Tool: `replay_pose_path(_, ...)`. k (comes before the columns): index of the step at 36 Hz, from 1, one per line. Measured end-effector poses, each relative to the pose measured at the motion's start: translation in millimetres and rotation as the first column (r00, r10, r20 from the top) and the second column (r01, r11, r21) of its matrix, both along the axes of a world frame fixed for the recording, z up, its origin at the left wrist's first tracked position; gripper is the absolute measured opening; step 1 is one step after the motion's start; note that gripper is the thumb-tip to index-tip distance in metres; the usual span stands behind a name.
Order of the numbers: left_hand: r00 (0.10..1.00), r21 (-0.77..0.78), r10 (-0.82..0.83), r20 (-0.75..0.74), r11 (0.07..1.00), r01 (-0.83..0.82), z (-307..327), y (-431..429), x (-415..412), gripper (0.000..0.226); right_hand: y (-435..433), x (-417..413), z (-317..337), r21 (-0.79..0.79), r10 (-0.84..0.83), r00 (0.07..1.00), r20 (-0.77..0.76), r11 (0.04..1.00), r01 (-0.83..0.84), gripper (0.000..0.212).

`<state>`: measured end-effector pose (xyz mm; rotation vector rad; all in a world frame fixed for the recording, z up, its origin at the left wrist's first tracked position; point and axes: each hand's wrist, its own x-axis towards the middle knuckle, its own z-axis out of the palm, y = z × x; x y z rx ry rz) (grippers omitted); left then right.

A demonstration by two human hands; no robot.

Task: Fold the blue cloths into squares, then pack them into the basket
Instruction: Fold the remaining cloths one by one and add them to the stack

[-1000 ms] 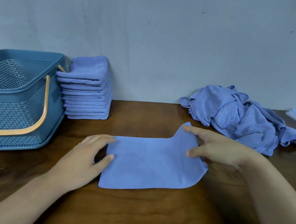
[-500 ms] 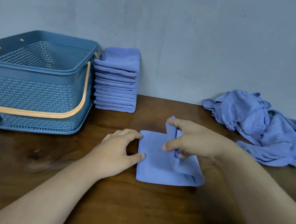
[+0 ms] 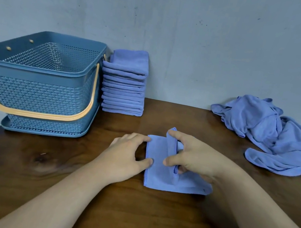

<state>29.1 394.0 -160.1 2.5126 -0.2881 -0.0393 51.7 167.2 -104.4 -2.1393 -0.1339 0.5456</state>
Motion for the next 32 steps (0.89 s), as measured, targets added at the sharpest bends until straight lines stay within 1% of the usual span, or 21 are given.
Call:
replay_pose_path(5,1.0,-0.006,0.006,-0.01,1.0,-0.006,5.5,-2.0,-3.1,0.065,8.7,-3.5,-3.6,0.014,0.004,1.0,-0.017,1.0,-0.004,0.101)
replay_pose_path(7,1.0,-0.001,-0.002,-0.007,1.0,0.002,5.8,-2.8,-3.8,0.065,9.4,-8.2,-2.1,0.071,-0.023,0.999,-0.024,0.997,0.025,0.095)
replay_pose_path(9,1.0,0.01,-0.009,0.004,1.0,0.009,7.2,-2.9,-4.1,0.065,6.1,-9.1,4.2,0.204,-0.044,0.999,-0.021,0.978,0.047,0.082)
replay_pose_path(10,1.0,0.016,-0.009,0.006,1.0,0.009,8.2,-3.0,-4.3,0.064,1.7,-7.1,7.7,0.282,-0.072,0.997,0.006,0.957,0.067,0.072)
replay_pose_path(11,1.0,0.018,-0.007,0.001,1.0,0.007,9.4,-3.3,-4.6,0.064,-5.0,-3.4,10.3,0.335,-0.117,0.991,0.059,0.938,0.09,0.062)
replay_pose_path(12,1.0,0.017,-0.005,-0.007,1.0,0.005,10.5,-3.6,-5.3,0.064,-14.5,1.5,10.6,0.341,-0.169,0.975,0.142,0.933,0.112,0.055)
replay_pose_path(13,1.0,0.014,-0.005,-0.012,1.0,0.005,11.4,-3.8,-6.1,0.064,-24.7,6.6,8.7,0.285,-0.209,0.943,0.259,0.949,0.132,0.05)
replay_pose_path(14,1.0,0.014,-0.006,-0.014,1.0,0.006,11.5,-4.0,-6.8,0.064,-35.9,11.2,3.4,0.188,-0.213,0.899,0.384,0.971,0.149,0.047)
replay_pose_path(15,1.0,0.015,-0.007,-0.016,1.0,0.008,11.4,-3.9,-7.6,0.064,-46.2,14.2,-4.1,0.088,-0.182,0.857,0.483,0.983,0.159,0.047)
replay_pose_path(17,1.0,0.021,-0.011,-0.018,1.0,0.011,11.8,-3.6,-8.7,0.063,-59.6,15.2,-23.6,-0.054,-0.067,0.807,0.587,0.991,0.122,0.048)
replay_pose_path(19,1.0,0.028,-0.01,-0.014,1.0,0.01,12.0,-2.8,-8.0,0.059,-65.2,12.6,-42.2,-0.211,0.103,0.764,0.637,0.977,0.044,0.038)
replay_pose_path(20,1.0,0.027,-0.01,-0.008,1.0,0.01,12.1,-2.6,-7.4,0.057,-66.5,11.9,-49.1,-0.261,0.159,0.742,0.651,0.965,0.022,0.033)
replay_pose_path(21,1.0,0.021,-0.011,-0.001,1.0,0.011,11.6,-2.5,-6.5,0.054,-67.5,12.2,-53.4,-0.273,0.176,0.731,0.66,0.962,0.014,0.03)
replay_pose_path(24,0.999,0.005,-0.023,0.024,1.0,0.023,5.8,-3.2,-4.3,0.044,-67.2,13.8,-58.1,-0.242,0.148,0.745,0.65,0.97,0.018,0.029)
replay_pose_path(25,0.999,-0.016,-0.025,0.042,1.0,0.026,3.1,-4.3,-3.0,0.038,-67.3,14.4,-59.3,-0.244,0.151,0.749,0.645,0.97,0.015,0.029)
replay_pose_path(27,0.998,-0.107,0.006,0.056,0.994,0.0,-0.8,-8.4,-0.4,0.025,-67.5,15.7,-61.2,-0.257,0.165,0.751,0.64,0.966,0.007,0.028)
replay_pose_path(28,0.999,-0.163,0.031,0.042,0.986,-0.024,-1.3,-11.5,0.9,0.024,-67.4,16.2,-61.3,-0.266,0.173,0.75,0.639,0.964,0.005,0.028)
replay_pose_path(30,0.996,-0.25,0.09,-0.012,0.964,-0.09,1.1,-19.6,2.3,0.035,-66.6,17.1,-61.7,-0.29,0.188,0.749,0.635,0.957,0.006,0.029)
replay_pose_path(32,0.986,-0.288,0.157,-0.054,0.943,-0.166,3.5,-29.3,3.9,0.044,-65.3,18.7,-61.8,-0.316,0.211,0.749,0.628,0.949,-0.002,0.03)
